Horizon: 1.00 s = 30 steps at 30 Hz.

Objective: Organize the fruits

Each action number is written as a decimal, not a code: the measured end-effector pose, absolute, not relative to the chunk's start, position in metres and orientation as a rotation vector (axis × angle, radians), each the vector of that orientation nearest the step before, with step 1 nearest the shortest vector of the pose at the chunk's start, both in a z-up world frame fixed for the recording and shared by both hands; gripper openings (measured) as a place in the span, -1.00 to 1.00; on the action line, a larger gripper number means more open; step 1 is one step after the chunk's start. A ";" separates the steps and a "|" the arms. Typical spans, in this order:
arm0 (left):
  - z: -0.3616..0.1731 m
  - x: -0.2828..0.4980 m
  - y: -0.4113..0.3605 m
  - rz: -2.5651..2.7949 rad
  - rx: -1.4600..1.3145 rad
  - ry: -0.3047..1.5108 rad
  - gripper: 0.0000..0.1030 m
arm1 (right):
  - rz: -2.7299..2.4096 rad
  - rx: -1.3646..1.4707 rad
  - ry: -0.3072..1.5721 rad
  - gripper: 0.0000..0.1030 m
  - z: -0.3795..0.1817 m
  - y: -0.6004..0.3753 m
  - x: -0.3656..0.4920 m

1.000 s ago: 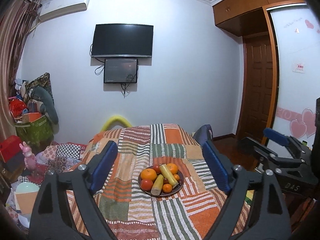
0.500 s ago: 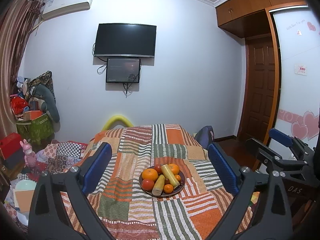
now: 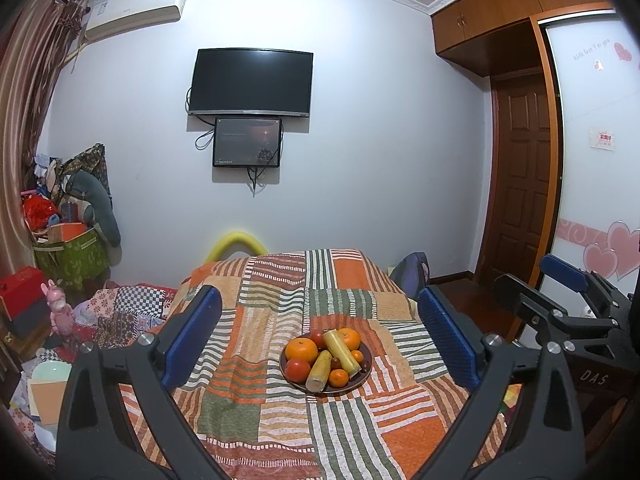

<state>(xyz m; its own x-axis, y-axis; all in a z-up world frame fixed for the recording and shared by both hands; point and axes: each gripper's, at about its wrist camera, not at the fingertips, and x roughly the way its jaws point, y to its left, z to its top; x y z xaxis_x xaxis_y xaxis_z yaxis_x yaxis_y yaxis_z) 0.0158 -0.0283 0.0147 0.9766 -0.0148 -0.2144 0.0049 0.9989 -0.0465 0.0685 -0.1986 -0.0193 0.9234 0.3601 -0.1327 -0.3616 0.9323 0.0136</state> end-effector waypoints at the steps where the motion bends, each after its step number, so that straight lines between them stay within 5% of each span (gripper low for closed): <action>1: 0.015 0.016 -0.028 -0.010 -0.046 0.216 0.95 | 0.370 -0.011 0.135 1.00 -0.019 -0.199 0.069; 30: 0.014 0.018 -0.029 -0.021 -0.038 0.224 1.00 | 0.365 0.003 0.141 1.00 -0.014 -0.201 0.066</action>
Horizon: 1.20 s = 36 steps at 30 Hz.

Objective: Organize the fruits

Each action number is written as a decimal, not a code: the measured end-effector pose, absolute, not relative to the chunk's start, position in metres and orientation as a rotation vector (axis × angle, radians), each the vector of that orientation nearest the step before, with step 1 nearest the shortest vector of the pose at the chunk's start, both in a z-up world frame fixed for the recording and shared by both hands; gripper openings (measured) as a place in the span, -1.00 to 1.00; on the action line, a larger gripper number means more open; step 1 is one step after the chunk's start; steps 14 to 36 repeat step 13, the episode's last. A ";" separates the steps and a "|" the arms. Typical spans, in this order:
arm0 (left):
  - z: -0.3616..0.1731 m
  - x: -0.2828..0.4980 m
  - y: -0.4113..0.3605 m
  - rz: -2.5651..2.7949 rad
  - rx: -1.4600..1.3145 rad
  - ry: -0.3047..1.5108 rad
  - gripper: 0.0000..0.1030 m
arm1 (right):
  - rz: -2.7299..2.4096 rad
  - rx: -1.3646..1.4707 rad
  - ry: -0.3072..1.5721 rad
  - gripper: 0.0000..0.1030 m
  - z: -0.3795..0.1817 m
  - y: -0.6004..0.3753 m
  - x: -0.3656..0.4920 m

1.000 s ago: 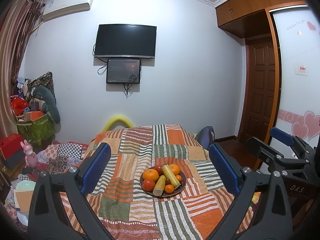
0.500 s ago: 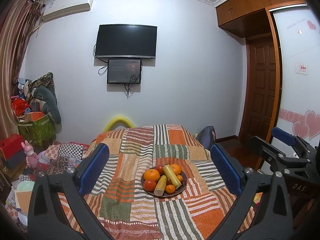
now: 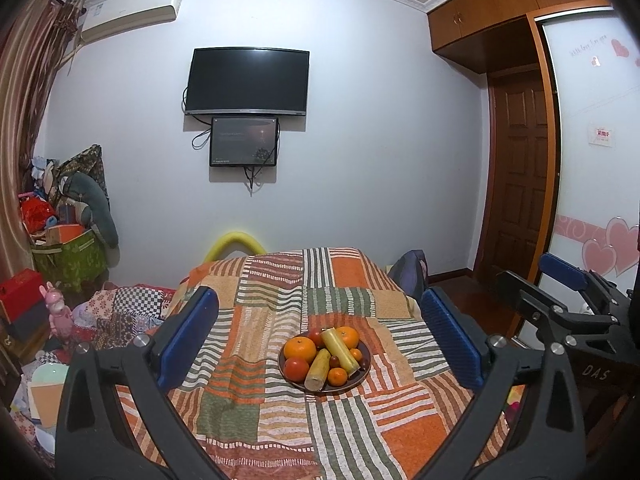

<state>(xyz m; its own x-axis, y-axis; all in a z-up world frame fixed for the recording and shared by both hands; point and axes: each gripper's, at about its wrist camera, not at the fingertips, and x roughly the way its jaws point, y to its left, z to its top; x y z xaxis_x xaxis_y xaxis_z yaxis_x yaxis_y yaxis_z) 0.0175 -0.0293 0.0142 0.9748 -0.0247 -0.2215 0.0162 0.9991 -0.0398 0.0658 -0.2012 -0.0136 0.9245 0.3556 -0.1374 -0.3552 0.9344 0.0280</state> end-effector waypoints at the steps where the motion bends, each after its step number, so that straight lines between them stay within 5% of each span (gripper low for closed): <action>1: 0.014 0.018 -0.029 -0.021 -0.038 0.225 1.00 | 0.364 0.002 0.142 1.00 -0.013 -0.201 0.066; 36: 0.014 0.017 -0.030 -0.027 -0.035 0.229 1.00 | 0.366 0.008 0.143 1.00 -0.014 -0.201 0.065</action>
